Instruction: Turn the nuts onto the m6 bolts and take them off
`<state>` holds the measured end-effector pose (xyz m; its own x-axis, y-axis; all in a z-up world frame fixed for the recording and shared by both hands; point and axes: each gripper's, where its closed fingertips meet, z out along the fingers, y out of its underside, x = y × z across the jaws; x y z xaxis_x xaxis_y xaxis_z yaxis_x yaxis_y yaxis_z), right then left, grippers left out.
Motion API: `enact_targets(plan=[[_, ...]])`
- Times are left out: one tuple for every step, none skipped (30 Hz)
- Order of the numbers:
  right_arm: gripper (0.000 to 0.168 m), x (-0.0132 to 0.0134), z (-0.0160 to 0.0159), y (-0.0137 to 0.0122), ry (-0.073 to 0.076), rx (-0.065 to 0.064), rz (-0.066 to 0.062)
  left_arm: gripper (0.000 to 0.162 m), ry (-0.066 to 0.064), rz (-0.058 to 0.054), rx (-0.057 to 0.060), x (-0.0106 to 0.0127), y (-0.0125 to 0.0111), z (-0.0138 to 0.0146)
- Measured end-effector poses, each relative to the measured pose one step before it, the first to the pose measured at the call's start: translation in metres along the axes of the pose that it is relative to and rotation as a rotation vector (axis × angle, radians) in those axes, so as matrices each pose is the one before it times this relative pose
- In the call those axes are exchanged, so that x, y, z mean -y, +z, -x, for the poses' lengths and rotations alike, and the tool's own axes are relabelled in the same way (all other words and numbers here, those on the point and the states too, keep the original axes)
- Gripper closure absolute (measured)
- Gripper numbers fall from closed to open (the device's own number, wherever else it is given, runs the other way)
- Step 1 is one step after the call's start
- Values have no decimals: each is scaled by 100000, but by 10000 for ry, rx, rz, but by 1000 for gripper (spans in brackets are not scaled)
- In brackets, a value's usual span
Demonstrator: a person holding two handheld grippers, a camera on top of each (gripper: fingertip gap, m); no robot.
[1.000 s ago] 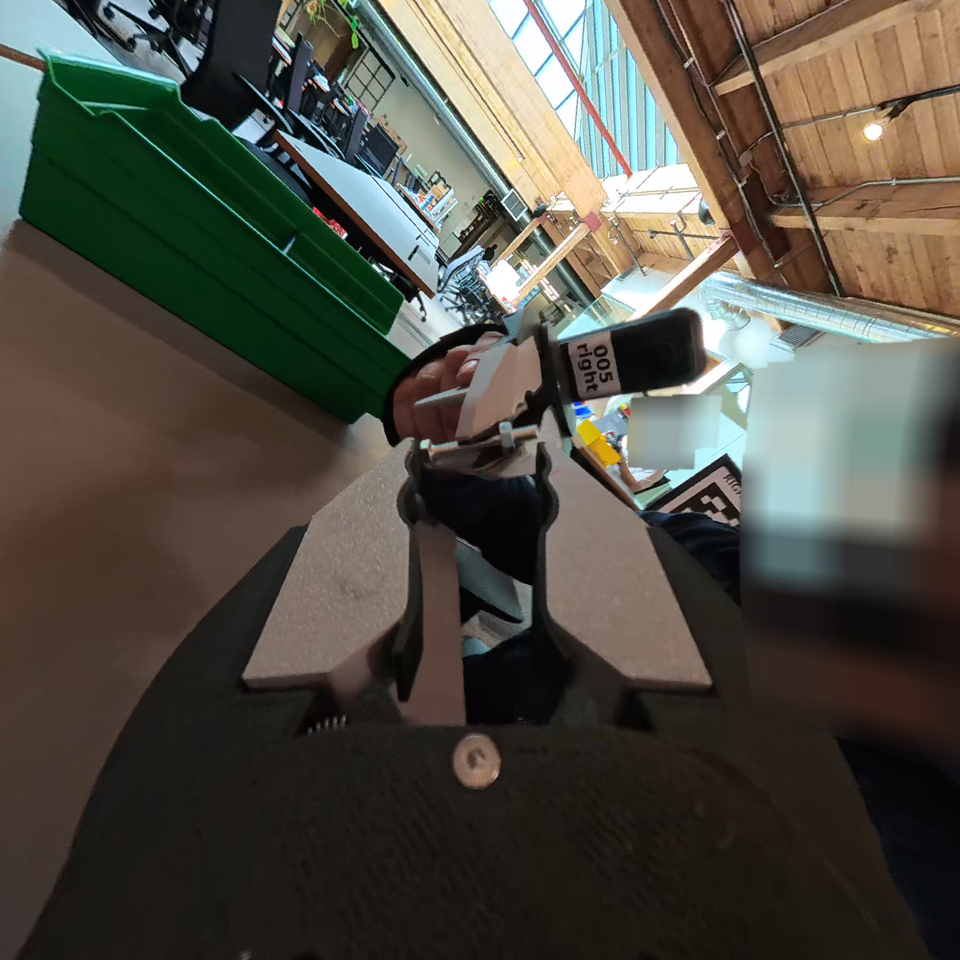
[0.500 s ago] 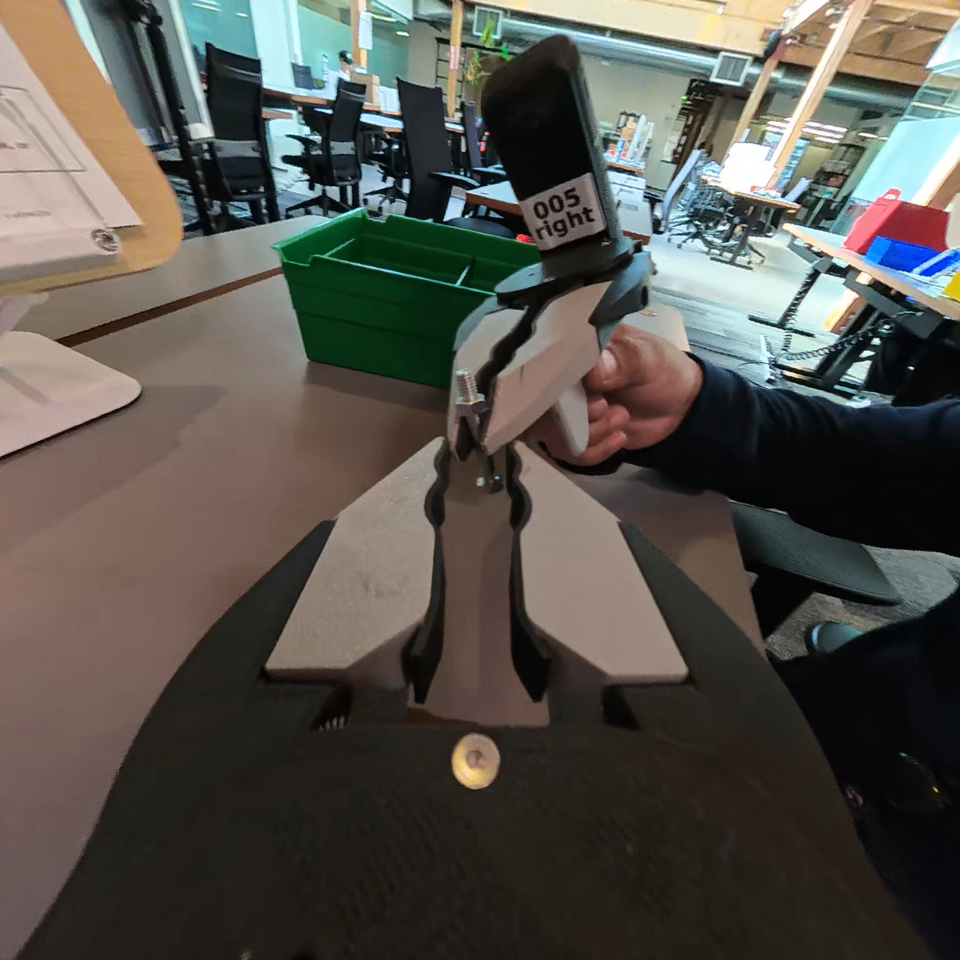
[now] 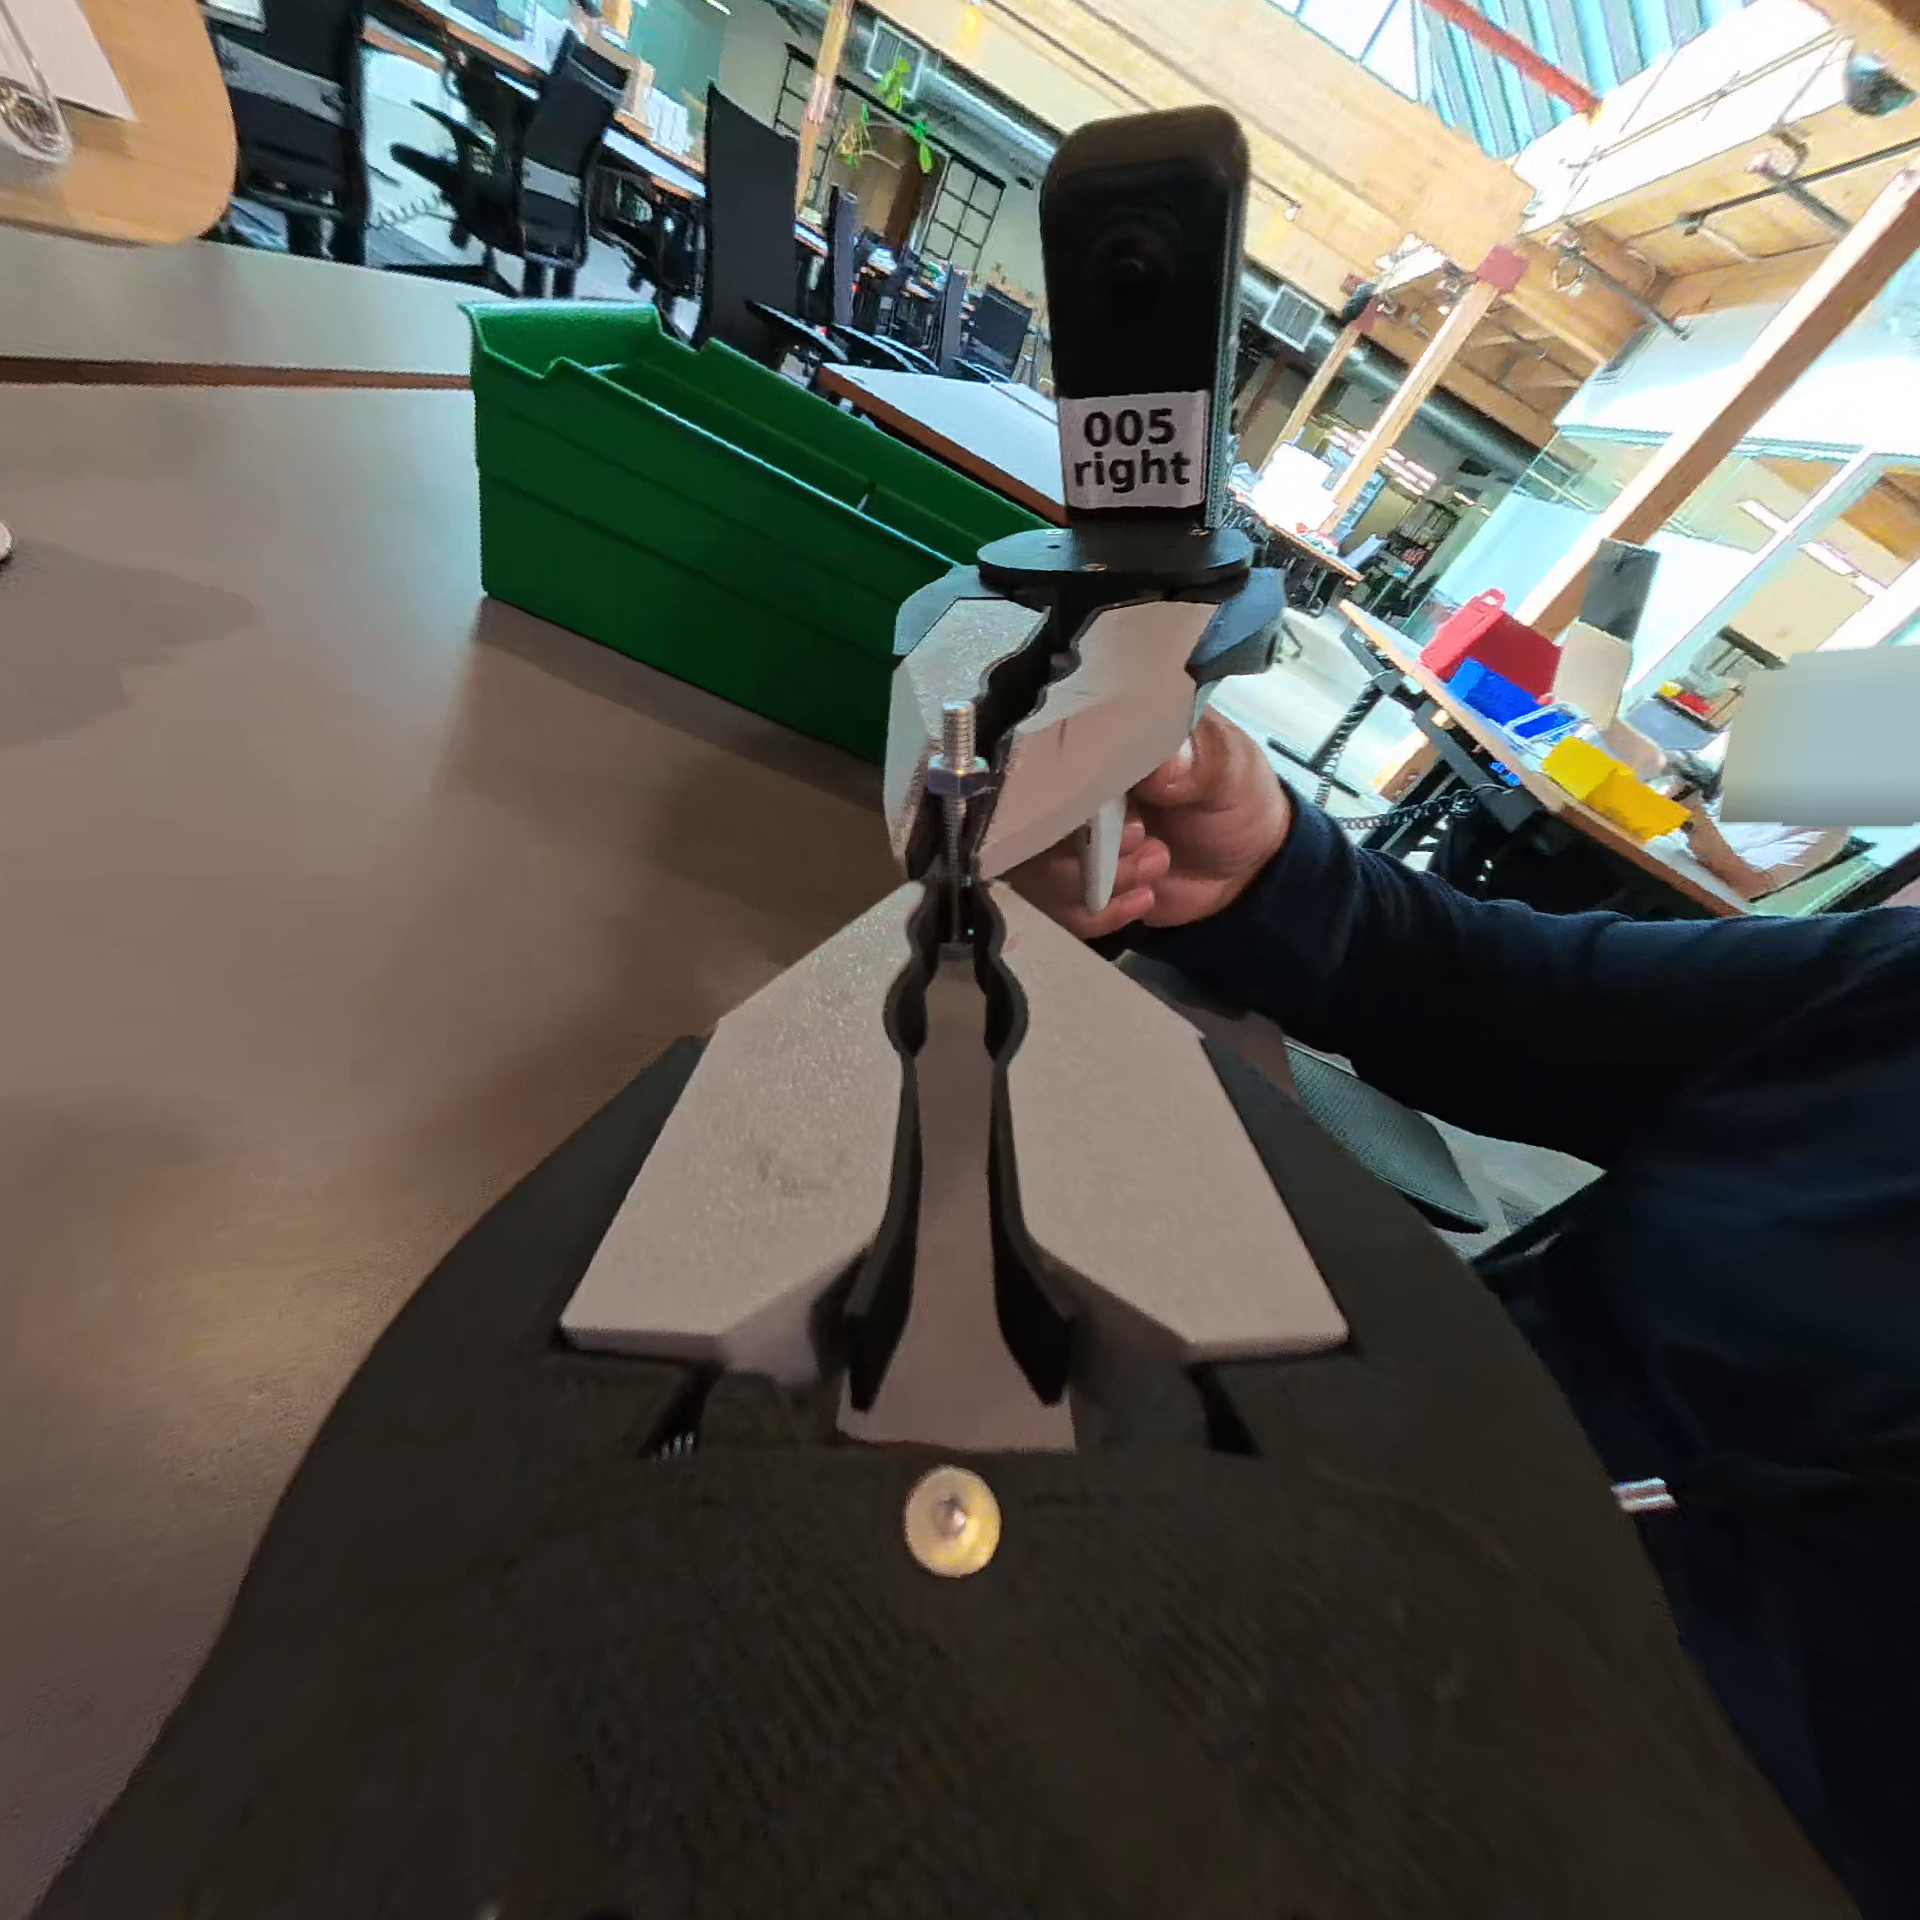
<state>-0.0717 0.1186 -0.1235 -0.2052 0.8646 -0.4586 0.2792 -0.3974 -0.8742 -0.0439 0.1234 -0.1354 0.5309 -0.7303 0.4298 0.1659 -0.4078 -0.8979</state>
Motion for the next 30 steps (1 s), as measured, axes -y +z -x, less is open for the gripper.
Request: enact_targets(plan=[[164, -73, -149, 49, 46, -50, 21, 158, 2, 0, 100, -87, 23, 186], [164, -83, -160, 32, 6, -56, 25, 158, 113, 69, 181, -83, 22, 200], [164, -62, -122, 4, -10, -27, 28, 159, 227, 98, 207, -91, 34, 147], [164, -58, -54, -8, 1, 11, 29, 159, 187, 84, 147, -81, 31, 77], [163, -16, 4, -19, 25, 58, -5, 158, 4, 15, -1, -11, 13, -37], [163, 43, 42, -25, 55, 88, -51, 159, -159, -63, -151, 64, -7, -129], [162, 93, 50, -8, 48, 84, -76, 159, -242, -68, -223, 39, 6, -153], [160, 166, -40, -17, 19, 12, -120, 158, -242, 11, -111, -100, 42, 44], [158, 279, -46, -83, -18, -13, -175, 158, -107, 34, 48, -167, 70, 226], [157, 143, -93, -112, -20, -36, -75, 159, -29, -49, 31, -9, 31, 115], [161, 11, -59, -96, -27, -7, 2, 159, -3, -62, -122, 81, 2, -195], [162, -16, 55, -60, -11, 49, 9, 159, 48, -10, -26, 13, 19, -95], [162, -31, -41, -15, 25, -33, 19, 159, 95, 14, 137, -18, 29, 115], [162, -60, -80, 40, -44, -84, 40, 158, 95, 37, 146, -71, 59, 115], [162, -49, 6, 75, -77, -38, 53, 158, 85, 30, 48, -69, 78, -8], [162, -70, 94, 98, -74, 12, 49, 158, 73, 25, 14, -62, 63, -35], [162, -97, 108, 118, -54, 35, 51, 158, 85, 17, -1, -84, 79, -78], [162, -131, 180, 141, -23, 97, 51, 158, 82, 4, -50, -56, 82, -177], [162, -100, 177, 136, 24, 117, 26, 158, 76, -23, -37, 31, 49, -162], [162, -26, 66, 62, 44, 62, -13, 158, 78, -19, 59, 24, 16, -1], [162, 42, -54, -15, 28, -13, -29, 158, 76, -3, 95, 21, -20, 99], [162, 92, -35, -70, 4, -9, -34, 158, 35, -33, 7, 70, -21, 2], [162, 126, -19, -87, 31, 6, -61, 158, -40, -74, -11, 112, -35, 7], [162, 133, -44, -91, 52, -5, -74, 158, -54, -67, -21, 117, -39, 17], [162, 106, -88, -99, 68, -22, -67, 158, -33, -65, -7, 111, -46, 43], [162, 78, -97, -77, 72, -10, -56, 158, -27, -61, 14, 74, -43, 76], [162, 17, -52, -32, 76, 18, -22, 158, -25, -17, 13, 13, 0, 56], [162, -9, 12, 2, 77, 61, -9, 158, -12, -1, -13, -14, 17, -17], [162, -14, 62, 22, 85, 87, -14, 158, 17, 9, -1, -14, 19, -24], [162, 1, 67, 28, 87, 90, -25, 158, 70, 7, 39, 13, 10, -3]])
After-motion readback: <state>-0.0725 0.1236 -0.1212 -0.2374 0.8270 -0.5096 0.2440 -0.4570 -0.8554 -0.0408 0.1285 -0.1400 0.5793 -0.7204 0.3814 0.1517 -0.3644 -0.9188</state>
